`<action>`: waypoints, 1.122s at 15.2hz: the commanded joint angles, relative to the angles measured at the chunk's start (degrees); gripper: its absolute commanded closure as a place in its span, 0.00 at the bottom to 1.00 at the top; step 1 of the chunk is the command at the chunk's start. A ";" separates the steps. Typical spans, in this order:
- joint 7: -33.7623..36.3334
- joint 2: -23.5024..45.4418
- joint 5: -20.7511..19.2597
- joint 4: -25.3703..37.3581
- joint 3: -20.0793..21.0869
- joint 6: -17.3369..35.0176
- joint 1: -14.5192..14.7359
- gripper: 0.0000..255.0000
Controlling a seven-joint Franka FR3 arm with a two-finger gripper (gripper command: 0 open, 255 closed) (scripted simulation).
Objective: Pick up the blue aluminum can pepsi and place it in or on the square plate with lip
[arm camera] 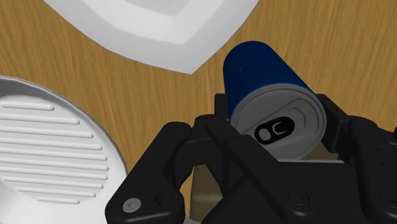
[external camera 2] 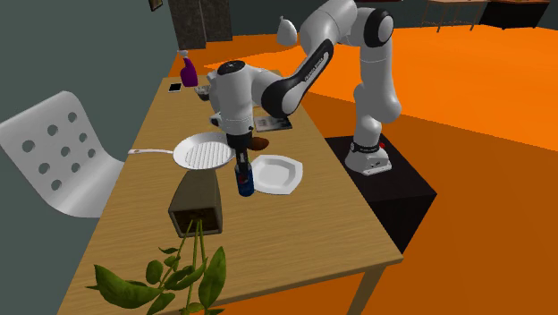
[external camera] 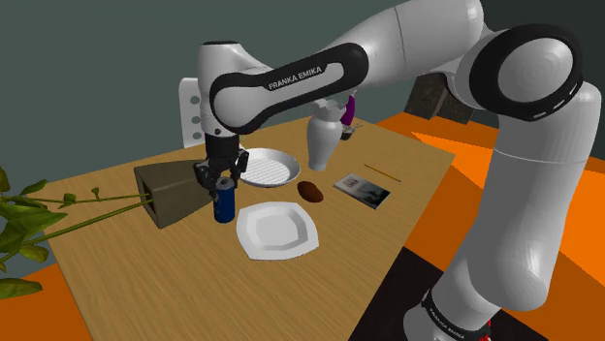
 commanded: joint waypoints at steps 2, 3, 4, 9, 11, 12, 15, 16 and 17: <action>-0.30 -0.80 0.43 1.44 0.13 -2.18 -0.08 1.00; -0.39 -1.05 0.55 1.91 0.17 -2.88 -0.10 1.00; -0.47 -1.28 0.68 2.39 0.20 -3.57 -0.12 1.00; -0.84 -2.27 1.19 5.01 0.35 -7.10 -0.17 1.00; -2.76 -7.13 3.12 -0.14 0.22 -6.40 -1.60 1.00; -3.79 -9.52 4.10 -2.55 0.07 -6.18 -2.22 1.00; -7.08 -16.60 6.91 -9.24 -0.80 -6.03 -3.66 1.00; -8.21 -18.92 7.78 -11.29 -1.24 -6.15 -3.99 1.00; -9.34 -21.22 8.59 -13.27 -1.73 -6.34 -4.25 1.00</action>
